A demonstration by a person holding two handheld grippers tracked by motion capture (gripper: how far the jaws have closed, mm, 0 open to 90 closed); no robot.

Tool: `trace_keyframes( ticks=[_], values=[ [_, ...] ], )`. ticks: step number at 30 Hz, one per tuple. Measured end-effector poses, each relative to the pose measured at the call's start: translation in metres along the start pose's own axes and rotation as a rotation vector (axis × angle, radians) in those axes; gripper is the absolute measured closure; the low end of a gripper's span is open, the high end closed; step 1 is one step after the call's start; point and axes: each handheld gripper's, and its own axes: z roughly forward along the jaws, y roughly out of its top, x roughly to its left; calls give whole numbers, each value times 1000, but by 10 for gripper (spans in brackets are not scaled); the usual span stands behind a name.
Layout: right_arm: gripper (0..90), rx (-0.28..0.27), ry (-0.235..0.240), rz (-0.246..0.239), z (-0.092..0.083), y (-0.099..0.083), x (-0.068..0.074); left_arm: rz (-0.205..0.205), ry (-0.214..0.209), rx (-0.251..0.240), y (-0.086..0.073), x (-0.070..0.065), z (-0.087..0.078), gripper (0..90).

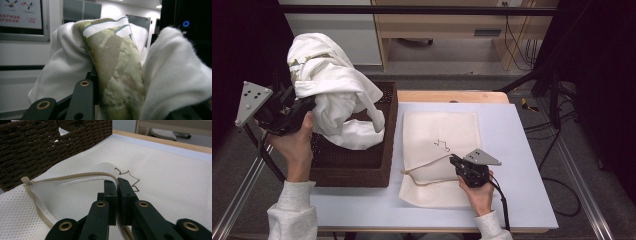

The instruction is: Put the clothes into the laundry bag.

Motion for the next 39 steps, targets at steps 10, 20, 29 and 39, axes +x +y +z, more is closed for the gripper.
trace_keyframes(
  ticks=[10, 20, 29, 39],
  values=[
    [868, -3, -1, 1, 0, 0, -1, 28, -71, -85, 32, -32, -6, 661],
    [868, -5, 0, 8, -1, 0, -2, 38, -131, -140, 51, -66, 1, 661],
    [868, -7, -1, 10, -1, 0, -4, 57, -198, -167, 61, -102, 12, 661],
    [868, -14, -1, 18, -3, 1, -6, 57, -270, -219, 72, -140, 23, 661]
  ],
)
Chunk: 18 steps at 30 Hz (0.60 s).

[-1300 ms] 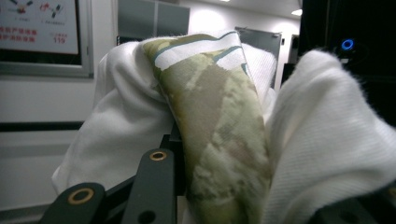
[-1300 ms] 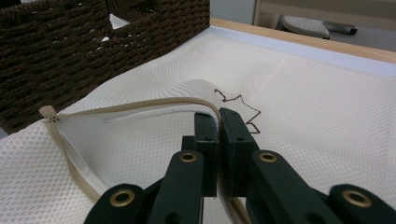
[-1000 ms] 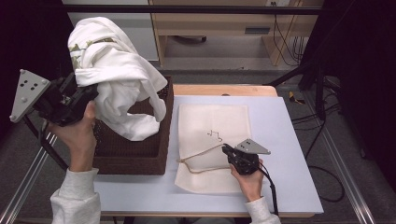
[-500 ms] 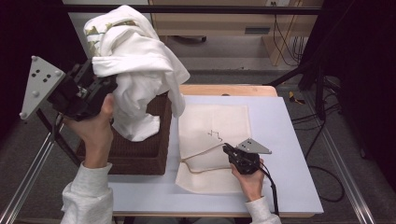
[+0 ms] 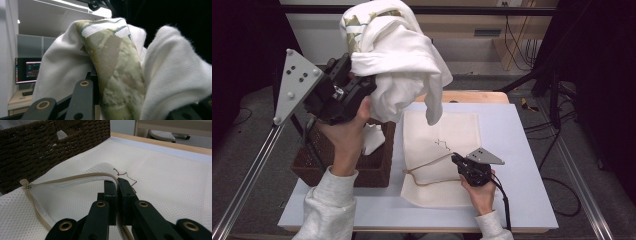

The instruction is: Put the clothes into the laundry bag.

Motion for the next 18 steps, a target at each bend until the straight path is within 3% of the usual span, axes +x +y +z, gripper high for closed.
trace_keyframes(
  ticks=[11, 18],
  values=[
    [868, -9, -1, 6, -1, 1, -3, 1, -66, -36, 17, -37, 27, 661],
    [869, -15, -2, 16, -3, 1, -6, 7, -131, -57, 28, -72, 47, 661]
  ],
)
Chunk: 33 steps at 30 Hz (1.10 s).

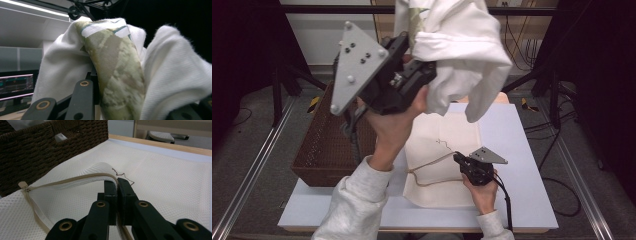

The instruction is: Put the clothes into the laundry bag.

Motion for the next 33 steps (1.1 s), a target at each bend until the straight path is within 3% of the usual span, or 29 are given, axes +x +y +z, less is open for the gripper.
trace_keyframes(
  ticks=[5, 9, 15, 21, 28, 33],
  values=[
    [869, -10, -1, 4, -1, 1, -2, -11, -40, -14, 7, -21, 19, 661],
    [869, -16, 0, 7, -3, 1, -4, 5, -71, -27, 15, -37, 32, 660],
    [869, -23, -1, 18, -4, 1, -6, -16, -102, -49, 29, -53, 49, 660],
    [869, -27, -3, 27, -4, 1, -9, -31, -129, -55, 33, -71, 65, 659],
    [869, -31, -5, 34, -6, 1, -12, -42, -153, -70, 38, -80, 74, 659],
    [870, -35, -9, 33, -7, 0, -14, -39, -137, -40, 28, -71, 67, 658]
  ],
)
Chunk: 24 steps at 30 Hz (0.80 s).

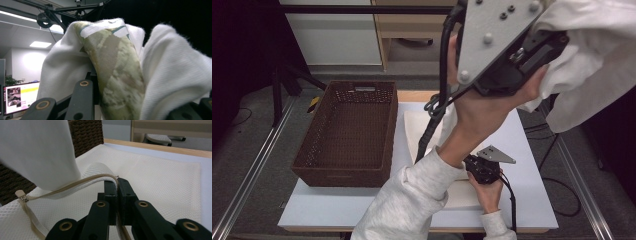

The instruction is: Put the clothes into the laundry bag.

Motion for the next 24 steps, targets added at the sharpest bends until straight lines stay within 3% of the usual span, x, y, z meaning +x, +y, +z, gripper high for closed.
trace_keyframes(
  ticks=[6, 11, 13, 18, 21, 24],
  values=[
    [870, 9, -11, 21, 2, -3, -5, 11, 37, 49, -14, 24, -41, 657],
    [870, 17, -25, 14, 4, -4, -9, 52, 70, 159, -32, 42, -91, 657],
    [870, 20, -33, 16, 4, -4, -10, 48, 86, 196, -41, 48, -111, 656],
    [870, 21, -38, 17, 5, -4, -11, 8, 109, 264, -68, 58, -154, 656],
    [871, 17, -42, 14, 6, -2, -13, -9, 102, 317, -85, 59, -175, 656],
    [871, 15, -46, 14, 6, -1, -13, -51, 88, 364, -106, 61, -193, 656]
  ],
)
